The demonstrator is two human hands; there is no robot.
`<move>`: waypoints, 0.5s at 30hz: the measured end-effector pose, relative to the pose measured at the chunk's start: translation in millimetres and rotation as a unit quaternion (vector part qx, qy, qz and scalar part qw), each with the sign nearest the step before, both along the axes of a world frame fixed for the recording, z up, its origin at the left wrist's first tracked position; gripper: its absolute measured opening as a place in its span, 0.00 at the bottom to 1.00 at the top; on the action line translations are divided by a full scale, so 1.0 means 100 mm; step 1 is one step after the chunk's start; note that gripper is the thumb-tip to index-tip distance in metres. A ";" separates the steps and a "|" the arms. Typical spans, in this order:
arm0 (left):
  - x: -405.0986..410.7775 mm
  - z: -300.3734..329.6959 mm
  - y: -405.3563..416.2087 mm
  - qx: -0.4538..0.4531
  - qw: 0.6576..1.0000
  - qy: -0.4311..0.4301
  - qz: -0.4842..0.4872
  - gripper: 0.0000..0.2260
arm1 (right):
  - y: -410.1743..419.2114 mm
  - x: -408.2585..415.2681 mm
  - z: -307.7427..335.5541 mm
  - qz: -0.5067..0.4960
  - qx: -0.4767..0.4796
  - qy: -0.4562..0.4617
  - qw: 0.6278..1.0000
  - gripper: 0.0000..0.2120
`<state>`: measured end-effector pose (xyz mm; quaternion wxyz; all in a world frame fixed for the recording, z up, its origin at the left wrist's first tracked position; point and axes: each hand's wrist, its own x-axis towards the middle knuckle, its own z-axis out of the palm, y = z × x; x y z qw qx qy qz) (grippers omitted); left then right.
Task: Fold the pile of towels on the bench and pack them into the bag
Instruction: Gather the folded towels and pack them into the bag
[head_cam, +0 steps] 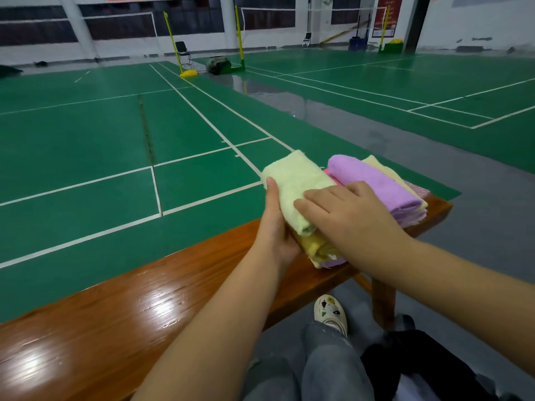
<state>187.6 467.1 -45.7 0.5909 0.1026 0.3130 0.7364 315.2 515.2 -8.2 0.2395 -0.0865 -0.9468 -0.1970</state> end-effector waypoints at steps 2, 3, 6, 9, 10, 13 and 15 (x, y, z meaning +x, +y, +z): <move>0.00 0.05 -0.02 -0.013 1.000 0.027 -0.003 0.35 | 0.00 0.06 -0.05 0.017 -0.007 -0.004 1.000 0.20; 0.01 0.08 -0.04 -0.016 0.999 0.038 -0.005 0.33 | 0.00 0.09 -0.07 0.024 -0.019 0.001 1.000 0.20; 0.06 0.15 -0.12 -0.046 0.994 0.094 0.005 0.24 | -0.01 0.21 -0.04 0.043 -0.103 0.009 0.994 0.25; 0.18 0.17 -0.23 -0.059 0.989 0.135 -0.002 0.21 | -0.07 0.47 0.03 0.063 -0.338 0.098 0.934 0.33; 0.23 0.18 -0.26 -0.054 0.987 0.148 -0.006 0.23 | -0.09 0.59 0.05 0.060 -0.401 0.146 0.902 0.29; 0.51 0.21 -0.36 -0.024 0.986 0.162 -0.037 0.21 | 0.00 0.93 -0.16 -0.017 -0.563 0.275 0.779 0.23; 0.78 0.19 -0.38 -0.003 0.987 0.143 -0.072 0.12 | 0.03 1.15 -0.34 -0.026 -0.732 0.262 0.629 0.23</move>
